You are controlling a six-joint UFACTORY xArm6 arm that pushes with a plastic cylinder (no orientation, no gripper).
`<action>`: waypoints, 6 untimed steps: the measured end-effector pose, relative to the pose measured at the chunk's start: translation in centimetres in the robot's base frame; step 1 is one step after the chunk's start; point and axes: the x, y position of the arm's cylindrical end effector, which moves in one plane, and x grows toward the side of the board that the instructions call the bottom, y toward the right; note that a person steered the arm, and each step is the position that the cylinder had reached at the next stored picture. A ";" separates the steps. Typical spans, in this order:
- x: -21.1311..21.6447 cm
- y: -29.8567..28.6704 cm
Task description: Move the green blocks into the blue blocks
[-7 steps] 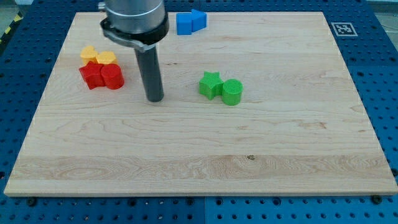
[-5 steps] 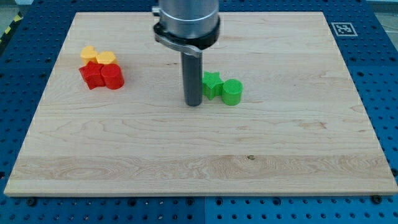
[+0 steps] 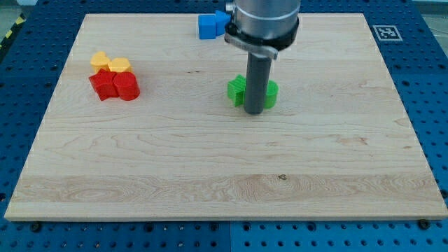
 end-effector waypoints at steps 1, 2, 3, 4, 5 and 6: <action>-3.5 -0.9; -3.2 -0.8; 0.3 1.2; 0.6 4.2; -4.2 4.1; -7.6 0.3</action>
